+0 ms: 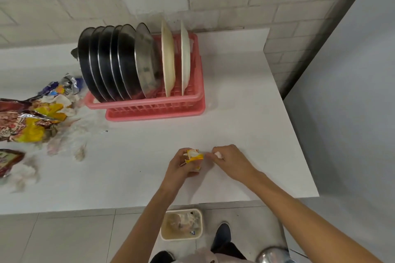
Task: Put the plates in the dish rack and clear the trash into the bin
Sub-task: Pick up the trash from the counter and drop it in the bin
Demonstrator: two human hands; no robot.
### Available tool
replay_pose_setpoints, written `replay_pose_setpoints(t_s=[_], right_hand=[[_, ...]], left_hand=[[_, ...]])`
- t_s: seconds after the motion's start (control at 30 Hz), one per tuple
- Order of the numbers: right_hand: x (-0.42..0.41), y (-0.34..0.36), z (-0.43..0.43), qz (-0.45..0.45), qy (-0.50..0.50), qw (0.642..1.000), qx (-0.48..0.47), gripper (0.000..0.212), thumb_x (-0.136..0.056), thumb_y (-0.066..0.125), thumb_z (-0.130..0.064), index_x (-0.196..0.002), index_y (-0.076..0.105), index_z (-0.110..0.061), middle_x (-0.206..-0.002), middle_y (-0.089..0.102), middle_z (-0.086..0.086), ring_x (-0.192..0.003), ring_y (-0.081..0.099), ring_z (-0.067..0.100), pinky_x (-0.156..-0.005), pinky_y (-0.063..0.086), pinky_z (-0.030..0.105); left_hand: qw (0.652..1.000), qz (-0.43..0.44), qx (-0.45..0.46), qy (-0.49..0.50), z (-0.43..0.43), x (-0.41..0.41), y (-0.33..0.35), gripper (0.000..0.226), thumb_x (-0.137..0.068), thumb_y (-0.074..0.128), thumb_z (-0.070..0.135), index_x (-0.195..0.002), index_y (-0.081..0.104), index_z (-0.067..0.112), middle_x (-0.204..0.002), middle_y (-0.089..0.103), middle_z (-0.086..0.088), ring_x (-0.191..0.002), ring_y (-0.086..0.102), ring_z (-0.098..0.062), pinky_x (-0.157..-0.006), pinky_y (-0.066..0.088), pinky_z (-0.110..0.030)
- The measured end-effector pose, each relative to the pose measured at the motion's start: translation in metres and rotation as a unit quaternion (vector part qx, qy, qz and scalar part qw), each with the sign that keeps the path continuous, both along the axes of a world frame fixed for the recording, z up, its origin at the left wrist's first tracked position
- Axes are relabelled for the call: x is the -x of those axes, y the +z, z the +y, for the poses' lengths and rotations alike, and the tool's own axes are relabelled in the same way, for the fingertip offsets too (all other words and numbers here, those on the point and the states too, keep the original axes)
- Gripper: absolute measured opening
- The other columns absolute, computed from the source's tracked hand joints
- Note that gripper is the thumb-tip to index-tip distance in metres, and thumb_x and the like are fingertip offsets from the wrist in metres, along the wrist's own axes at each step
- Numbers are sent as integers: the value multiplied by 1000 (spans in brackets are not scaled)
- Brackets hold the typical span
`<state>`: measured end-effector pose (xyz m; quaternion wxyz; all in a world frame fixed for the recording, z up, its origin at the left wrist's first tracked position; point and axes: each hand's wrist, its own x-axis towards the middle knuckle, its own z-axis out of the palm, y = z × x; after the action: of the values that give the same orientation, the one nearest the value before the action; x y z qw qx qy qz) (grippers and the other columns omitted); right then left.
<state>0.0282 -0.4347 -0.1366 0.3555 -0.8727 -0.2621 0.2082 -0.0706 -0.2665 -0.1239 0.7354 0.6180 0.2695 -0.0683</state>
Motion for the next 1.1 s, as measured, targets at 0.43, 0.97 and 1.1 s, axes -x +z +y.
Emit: replay_pose_setpoints(t_s=[0.43, 0.97, 1.1], right_hand=[[160, 2, 91, 147, -183, 963, -134, 38, -95, 61, -35, -64, 69, -14, -44, 54, 4, -42, 49, 16, -55, 43, 26], [277, -5, 104, 295, -182, 930, -123, 31, -94, 47, -7, -67, 61, -6, -59, 51, 1, -53, 46, 13, -48, 34, 26], [292, -18, 82, 309, -196, 922, -124, 22, -94, 54, -9, -75, 65, -9, -67, 56, 3, -55, 51, 10, -50, 37, 20]], left_hand=[[999, 22, -3, -46, 89, 145, 7, 35, -82, 75, 8, -114, 60, 12, -104, 72, -11, -82, 72, -22, -61, 53, -21], [994, 37, -49, -95, 133, 258, -37, 47, -70, 85, 7, -104, 56, 23, -103, 70, 0, -83, 69, -19, -69, 57, -31], [992, 64, -63, -92, 118, 278, -46, 48, -72, 84, 8, -107, 53, 18, -108, 67, -3, -82, 67, -19, -65, 54, -28]])
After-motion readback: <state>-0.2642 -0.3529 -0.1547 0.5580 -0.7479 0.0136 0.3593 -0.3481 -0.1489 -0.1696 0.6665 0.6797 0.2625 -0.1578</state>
